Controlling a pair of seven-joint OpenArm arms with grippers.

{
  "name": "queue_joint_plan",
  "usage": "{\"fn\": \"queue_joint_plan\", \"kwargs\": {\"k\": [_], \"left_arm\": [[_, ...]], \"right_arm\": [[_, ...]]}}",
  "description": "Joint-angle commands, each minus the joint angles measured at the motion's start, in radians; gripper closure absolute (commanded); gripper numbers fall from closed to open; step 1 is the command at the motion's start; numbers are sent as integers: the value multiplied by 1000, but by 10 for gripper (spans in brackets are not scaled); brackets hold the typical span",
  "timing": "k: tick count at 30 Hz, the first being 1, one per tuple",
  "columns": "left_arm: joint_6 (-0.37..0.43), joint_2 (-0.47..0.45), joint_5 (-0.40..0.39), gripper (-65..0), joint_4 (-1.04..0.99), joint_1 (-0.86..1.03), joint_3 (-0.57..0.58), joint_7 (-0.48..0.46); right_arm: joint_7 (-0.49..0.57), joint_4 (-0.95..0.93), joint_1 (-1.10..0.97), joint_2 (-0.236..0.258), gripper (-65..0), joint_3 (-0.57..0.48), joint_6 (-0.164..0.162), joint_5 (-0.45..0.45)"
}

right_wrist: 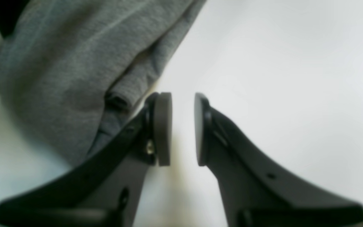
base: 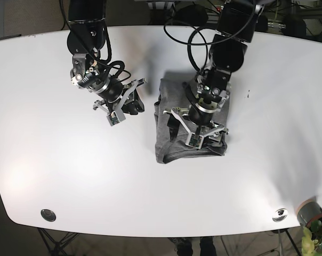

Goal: Fold the T-shirt properly
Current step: 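Lift the folded bundle with the left gripper and carry it aside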

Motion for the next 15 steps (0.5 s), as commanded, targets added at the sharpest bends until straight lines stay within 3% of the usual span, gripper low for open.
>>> {"fn": "queue_joint_plan", "kwargs": {"k": [1,5,9,12,15], "left_arm": [[5,31,66,-453,-9,12,-4,-97],[7,69,128,-453,-52,75,-6,-168],[10,74,131,-449,-126,97,-9,-209],[54,70,129,-447,-199,123,-44,-275],[38,69,129,-447,-261,146,-87,-333]], "right_arm": [[2,14,34,17,-109,24,6,42],[-6,-3,39,49,-109,39,6,84],[-6,-5,40,75,-109,41,1,116],[-6,-3,40,78,-109,41,1,127],[-6,-3,40,77,-109,61,4,127]]}}
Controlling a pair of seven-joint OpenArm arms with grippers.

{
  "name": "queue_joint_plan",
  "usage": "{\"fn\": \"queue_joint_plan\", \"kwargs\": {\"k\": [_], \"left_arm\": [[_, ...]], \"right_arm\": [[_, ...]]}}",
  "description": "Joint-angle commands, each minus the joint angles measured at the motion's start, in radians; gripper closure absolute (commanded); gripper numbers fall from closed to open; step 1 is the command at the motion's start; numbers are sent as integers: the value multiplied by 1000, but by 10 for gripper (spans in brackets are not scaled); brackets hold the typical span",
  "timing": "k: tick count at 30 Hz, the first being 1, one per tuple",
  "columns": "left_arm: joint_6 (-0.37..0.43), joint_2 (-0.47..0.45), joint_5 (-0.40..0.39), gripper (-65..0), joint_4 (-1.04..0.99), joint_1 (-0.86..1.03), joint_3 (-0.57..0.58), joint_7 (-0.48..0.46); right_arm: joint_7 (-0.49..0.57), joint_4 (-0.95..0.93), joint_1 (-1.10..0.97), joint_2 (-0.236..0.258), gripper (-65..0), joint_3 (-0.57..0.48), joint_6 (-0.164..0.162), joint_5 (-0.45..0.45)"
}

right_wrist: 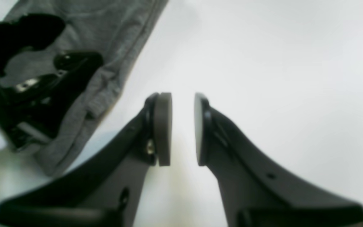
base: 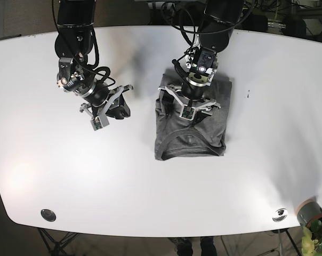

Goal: Fold the T-shirt properly
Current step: 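Lift the folded bundle with the left gripper and carry it aside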

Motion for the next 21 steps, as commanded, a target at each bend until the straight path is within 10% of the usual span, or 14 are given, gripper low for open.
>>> {"fn": "queue_joint_plan", "kwargs": {"k": [1,14,21], "left_arm": [[-9,-7,12,-447,-35,19,-32,28],[-354,-251,12,-446,-38,153,-447,40],[-406,-429,12,-446,-186,173,-522,73]], "right_arm": [[25,16,16,6,-109,18,4,23],[18,66,10,6,-109,27,3,23],[21,92,-13,3,-109,27,0,23]]}}
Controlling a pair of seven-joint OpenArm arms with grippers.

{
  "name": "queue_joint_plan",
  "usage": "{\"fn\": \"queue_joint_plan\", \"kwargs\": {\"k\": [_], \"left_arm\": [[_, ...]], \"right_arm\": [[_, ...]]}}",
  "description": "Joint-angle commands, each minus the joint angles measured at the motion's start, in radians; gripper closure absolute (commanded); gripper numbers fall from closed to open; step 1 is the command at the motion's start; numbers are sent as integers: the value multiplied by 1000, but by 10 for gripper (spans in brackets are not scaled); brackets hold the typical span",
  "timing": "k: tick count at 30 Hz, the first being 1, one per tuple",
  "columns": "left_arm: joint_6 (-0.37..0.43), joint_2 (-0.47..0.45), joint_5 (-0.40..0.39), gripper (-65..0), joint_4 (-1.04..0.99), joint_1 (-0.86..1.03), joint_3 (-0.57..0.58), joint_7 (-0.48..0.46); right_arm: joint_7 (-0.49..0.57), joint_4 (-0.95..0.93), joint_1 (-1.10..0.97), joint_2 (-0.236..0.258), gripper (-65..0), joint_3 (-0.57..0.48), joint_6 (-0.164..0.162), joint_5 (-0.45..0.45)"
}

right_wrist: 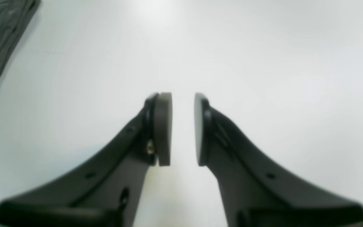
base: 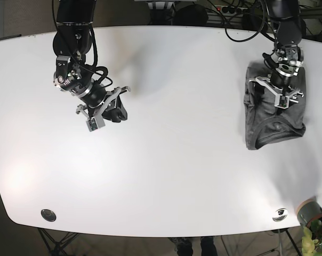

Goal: Fold the T-shirt properly
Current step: 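Lift the folded bundle with the left gripper and carry it aside, then release the grey bundle and raise both grippers above the table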

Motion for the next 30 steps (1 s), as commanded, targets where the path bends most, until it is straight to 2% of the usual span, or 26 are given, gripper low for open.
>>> {"fn": "queue_joint_plan", "kwargs": {"k": [1,7,13,17,24,28,30], "left_arm": [[35,-59,122,-446,-94,26,-3,194],[33,-189,120,-446,-312,-72,-3,175],[31,-303,122,-446,-581,-166,2,36],[31,-350,123,-446,-682,-204,2,-55],[31,-361,122,-446,-682,-207,-1,-156],[31,-355,114,-446,-637,-210,-3,-159],[31,-338,71,-446,-559,-200,-3,-159]], "right_arm": [[21,32,7,2,-109,4,1,16],[25,49,-7,1,-109,4,1,16],[26,98,-41,1,-109,4,-2,16],[26,144,-56,1,-109,4,-2,7],[26,173,-64,-1,-108,2,-2,7],[26,181,-68,-1,-108,-1,-2,7],[26,181,-68,-1,-108,-1,-2,6]]}}
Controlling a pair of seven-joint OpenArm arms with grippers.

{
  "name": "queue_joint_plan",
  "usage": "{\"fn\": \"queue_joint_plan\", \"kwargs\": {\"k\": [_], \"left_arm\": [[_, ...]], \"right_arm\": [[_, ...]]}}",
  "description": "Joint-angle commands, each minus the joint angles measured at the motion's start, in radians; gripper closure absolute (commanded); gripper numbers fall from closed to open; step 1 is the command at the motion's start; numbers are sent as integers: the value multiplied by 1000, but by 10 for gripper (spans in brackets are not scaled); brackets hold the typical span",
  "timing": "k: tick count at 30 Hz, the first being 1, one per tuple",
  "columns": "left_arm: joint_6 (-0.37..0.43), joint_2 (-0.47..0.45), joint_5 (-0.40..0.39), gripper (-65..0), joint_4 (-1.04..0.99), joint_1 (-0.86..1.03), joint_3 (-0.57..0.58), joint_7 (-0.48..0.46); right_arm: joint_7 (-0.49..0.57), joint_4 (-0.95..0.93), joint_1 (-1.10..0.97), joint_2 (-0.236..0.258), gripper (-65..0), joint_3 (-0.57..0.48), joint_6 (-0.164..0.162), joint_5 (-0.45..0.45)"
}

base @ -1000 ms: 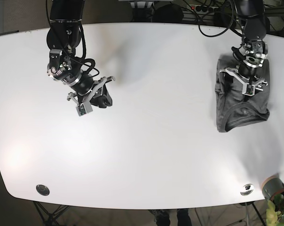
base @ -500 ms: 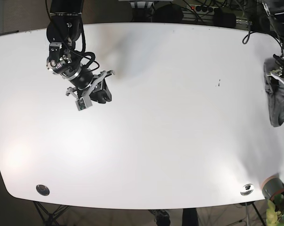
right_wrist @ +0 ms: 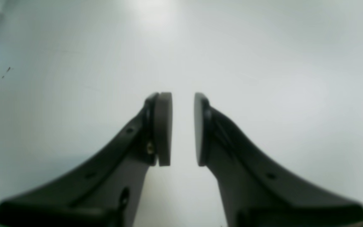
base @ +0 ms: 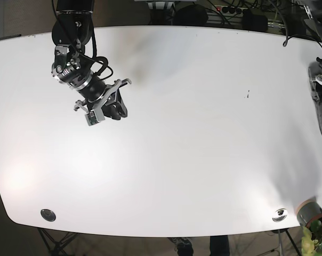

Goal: Fold the T-shirt properly
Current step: 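Release the grey bundle and raise both grippers above the table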

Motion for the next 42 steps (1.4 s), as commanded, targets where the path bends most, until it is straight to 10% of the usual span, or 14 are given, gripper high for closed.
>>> {"fn": "queue_joint_plan", "kwargs": {"k": [1,12,27,42], "left_arm": [[-26,22,-18,-446,83,7,5,43],[-22,56,-211,-446,412,120,8,47],[-20,145,-230,-446,760,208,-50,146],[-23,365,-230,-446,1113,228,-61,468]], "right_arm": [[26,23,12,4,-108,3,2,13],[27,23,21,9,-108,5,-1,-25],[116,14,-1,3,-108,6,-1,-129],[118,20,-5,3,-108,5,-1,-129]]}}
